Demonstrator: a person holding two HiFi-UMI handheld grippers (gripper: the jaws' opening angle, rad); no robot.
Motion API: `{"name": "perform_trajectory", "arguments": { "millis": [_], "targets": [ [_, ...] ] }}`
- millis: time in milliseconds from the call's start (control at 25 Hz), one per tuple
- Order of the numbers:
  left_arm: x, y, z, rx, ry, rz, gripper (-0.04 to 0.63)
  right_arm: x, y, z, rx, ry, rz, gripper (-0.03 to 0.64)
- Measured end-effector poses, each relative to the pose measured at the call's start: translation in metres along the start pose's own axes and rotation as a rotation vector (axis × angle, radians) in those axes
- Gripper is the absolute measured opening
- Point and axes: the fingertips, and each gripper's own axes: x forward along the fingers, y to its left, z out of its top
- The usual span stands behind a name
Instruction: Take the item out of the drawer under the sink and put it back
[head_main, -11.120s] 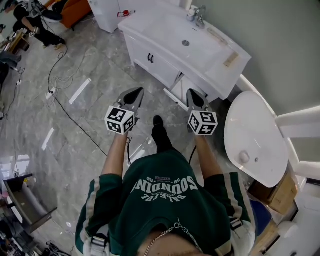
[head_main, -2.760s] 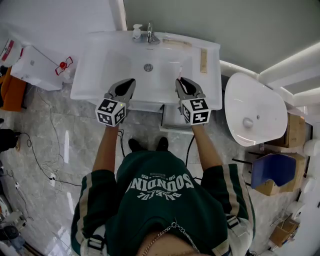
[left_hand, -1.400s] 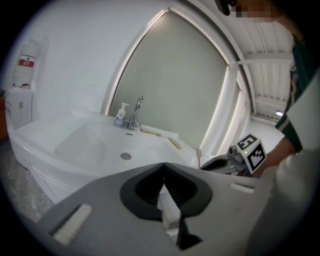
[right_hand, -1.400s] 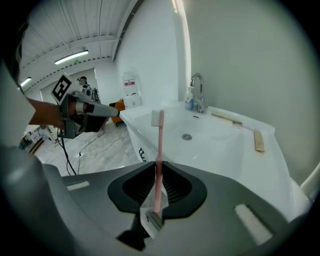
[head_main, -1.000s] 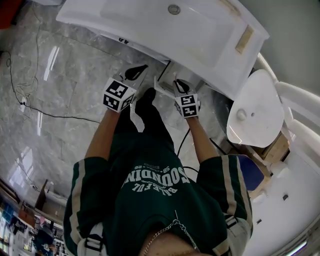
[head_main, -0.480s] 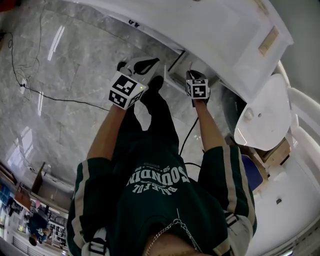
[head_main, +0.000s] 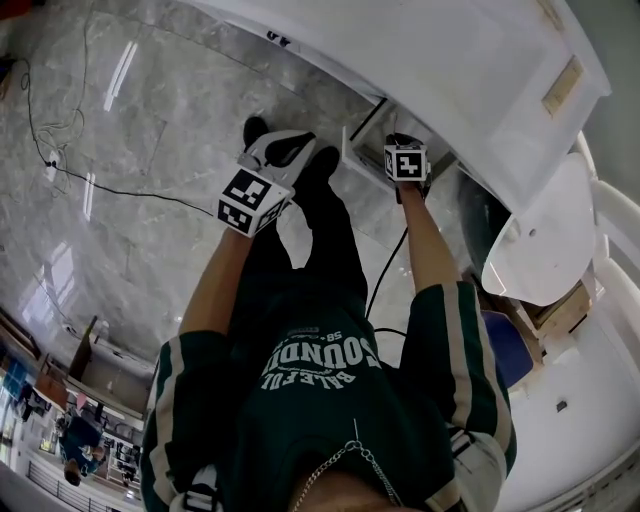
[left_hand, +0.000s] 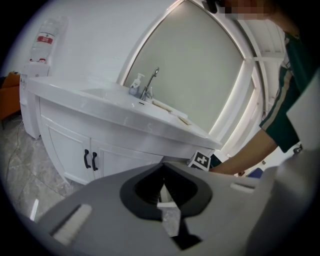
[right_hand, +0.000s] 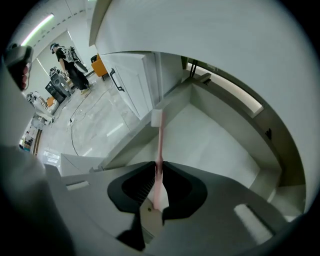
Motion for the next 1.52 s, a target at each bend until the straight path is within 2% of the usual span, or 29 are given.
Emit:
{"name": "perform_trajectory", "arguments": {
  "millis": [360, 680, 880, 1040, 1200, 1520],
  "targets": [
    [0.0, -0.004, 0.006, 0.01, 0.008, -0.019, 0.05, 0.01, -0.006, -0.004, 0.056, 0.057, -0.017, 0.051],
    [-0.001, -0.007, 0.009, 0.021, 0.02, -0.031, 0.05, 0.002, -0.002, -0.008, 0.066, 0.05, -0.022, 0.051],
    [-0.002, -0.017, 0.025, 0.042, 0.02, -0.053, 0.051, -0.022, 0.017, -0.004, 0.008, 0.033, 0.012, 0.051],
    [-0.005, -0.024, 0.044, 0.077, 0.028, -0.075, 0.05, -0.049, 0.027, 0.012, 0.005, -0.036, 0.025, 0.049],
    [-0.014, -0.034, 0.059, 0.113, 0.048, -0.101, 0.049, -0.093, 0.036, 0.023, 0.068, -0.074, 0.018, 0.003],
    [-0.026, -0.038, 0.095, 0.166, 0.051, -0.124, 0.049, -0.165, 0.05, 0.046, 0.2, -0.225, 0.025, 0.002]
  ]
}}
